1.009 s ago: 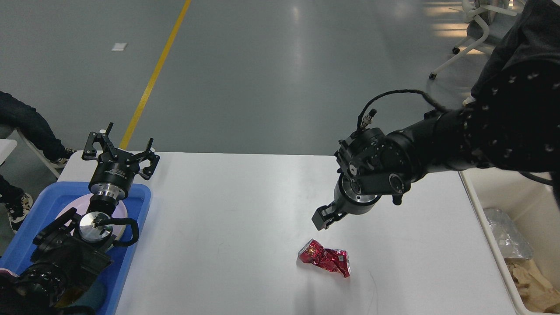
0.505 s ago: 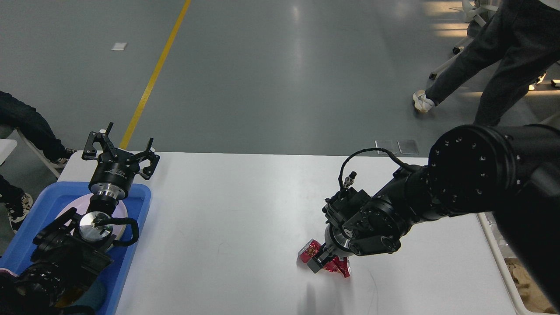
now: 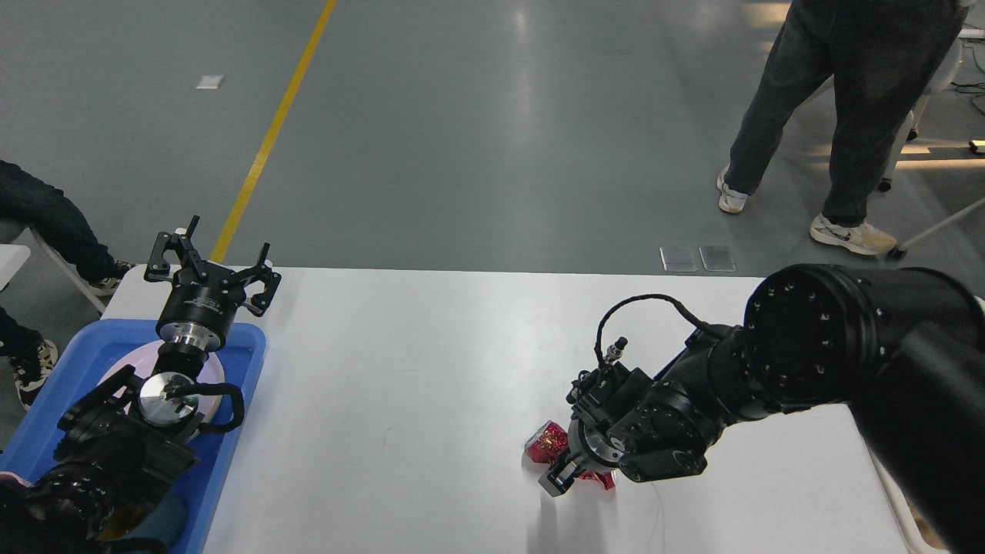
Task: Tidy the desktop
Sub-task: 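Close the right gripper on the red wrapper, then lift the red wrapper and drop it into the white bin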
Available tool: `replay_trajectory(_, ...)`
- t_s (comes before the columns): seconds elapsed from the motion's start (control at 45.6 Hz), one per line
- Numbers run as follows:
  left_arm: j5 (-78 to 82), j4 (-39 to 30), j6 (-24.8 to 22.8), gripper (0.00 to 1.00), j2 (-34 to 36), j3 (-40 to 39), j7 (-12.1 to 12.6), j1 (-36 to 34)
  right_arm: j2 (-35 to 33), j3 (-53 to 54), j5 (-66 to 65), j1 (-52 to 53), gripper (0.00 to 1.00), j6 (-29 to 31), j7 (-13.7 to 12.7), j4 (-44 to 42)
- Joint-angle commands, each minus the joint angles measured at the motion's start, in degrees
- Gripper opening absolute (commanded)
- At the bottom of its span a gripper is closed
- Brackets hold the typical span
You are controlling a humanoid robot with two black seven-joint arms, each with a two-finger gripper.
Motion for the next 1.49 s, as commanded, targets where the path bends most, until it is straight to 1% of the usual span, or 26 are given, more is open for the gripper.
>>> replay_trajectory(0.0, 0.0, 0.1, 0.0, 0.97, 0.0, 0.0, 0.0, 0.0, 0.2, 0.0, -0.9, -1.7, 0.86, -0.3, 0.0, -2.5)
replay_trajectory(0.066, 0.0, 0.0, 0.0, 0.97, 0.0, 0.0, 0.1, -0.1, 0.2, 0.0, -0.9, -2.3, 0.86, -0.3, 0.0, -3.6)
replay_trajectory(0.11, 0.0, 0.0, 0.0, 0.97, 0.0, 0.0, 0.1, -0.1, 0.2, -0.1, -1.0, -2.5, 0.84, -0.3, 0.0, -4.0)
replay_trajectory(0.154, 0.0, 0.0, 0.0, 0.97, 0.0, 0.0, 0.0, -0.1, 0.2, -0.2, -1.0, -2.7, 0.77, -0.2, 0.0, -4.1)
replay_trajectory(0.241, 0.0, 0.0, 0.0, 0.97, 0.0, 0.0, 0.0, 0.0, 0.2, -1.3, -0.9, -2.7, 0.69, -0.3, 0.0, -4.2)
replay_trajectory(0.351, 0.0, 0.0, 0.0, 0.97, 0.0, 0.0, 0.1, 0.0, 0.0, -1.2, -0.8, -2.0, 0.53, 0.3, 0.2, -4.2)
replay_trajectory(0.439, 0.0, 0.0, 0.0, 0.97, 0.0, 0.0, 0.0, -0.1, -0.1, -1.2, -0.7, -2.0, 0.46, 0.5, 0.3, -3.9)
replay_trajectory(0.505, 0.0, 0.0, 0.0, 0.97, 0.0, 0.0, 0.0, 0.0, 0.0, -1.1, -0.7, -2.0, 0.38, 0.6, 0.3, -3.7)
replay_trajectory(0.57, 0.0, 0.0, 0.0, 0.97, 0.0, 0.0, 0.0, 0.0, 0.1, -1.1, -0.7, -2.1, 0.32, 0.6, 0.2, -3.5)
replay_trajectory(0.702, 0.0, 0.0, 0.0, 0.97, 0.0, 0.0, 0.0, 0.0, 0.2, -1.2, -0.7, -1.3, 0.17, 1.0, 0.2, -2.2)
replay_trajectory(0.768, 0.0, 0.0, 0.0, 0.97, 0.0, 0.0, 0.0, 0.0, -0.1, -1.1, -0.7, -0.1, 0.12, 1.3, 0.2, -1.3)
replay_trajectory(0.856, 0.0, 0.0, 0.0, 0.97, 0.0, 0.0, 0.0, -0.1, -1.6, -0.5, -0.6, 3.0, 0.11, 1.3, 0.2, 1.2)
replay_trajectory(0.9, 0.0, 0.0, 0.0, 0.97, 0.0, 0.0, 0.0, -0.1, -3.6, -0.2, -0.6, 5.2, 0.09, 1.3, 0.2, 3.2)
replay_trajectory(1.031, 0.0, 0.0, 0.0, 0.97, 0.0, 0.0, 0.1, -0.1, -11.8, 2.8, -0.6, 12.7, 0.09, 1.4, 0.4, 9.9)
replay_trajectory(1.163, 0.0, 0.0, 0.0, 0.97, 0.0, 0.0, 0.1, -0.1, -25.0, 5.9, -0.6, 21.8, 0.11, 1.7, 0.9, 14.7)
replay_trajectory(1.229, 0.0, 0.0, 0.0, 0.97, 0.0, 0.0, 0.0, -0.1, -32.7, 7.9, -0.6, 25.9, 0.12, 3.9, 1.0, 14.9)
replay_trajectory(1.294, 0.0, 0.0, 0.0, 0.97, 0.0, 0.0, 0.1, -0.1, -39.2, 10.5, -0.6, 28.4, 0.12, 8.0, 1.0, 14.6)
replay_trajectory(1.382, 0.0, 0.0, 0.0, 0.97, 0.0, 0.0, 0.0, -0.1, -45.7, 14.3, -0.7, 30.2, 0.12, 12.6, 0.9, 14.4)
replay_trajectory(1.47, 0.0, 0.0, 0.0, 0.97, 0.0, 0.0, 0.0, -0.1, -51.6, 16.9, -0.7, 32.0, 0.13, 15.2, 0.9, 14.0)
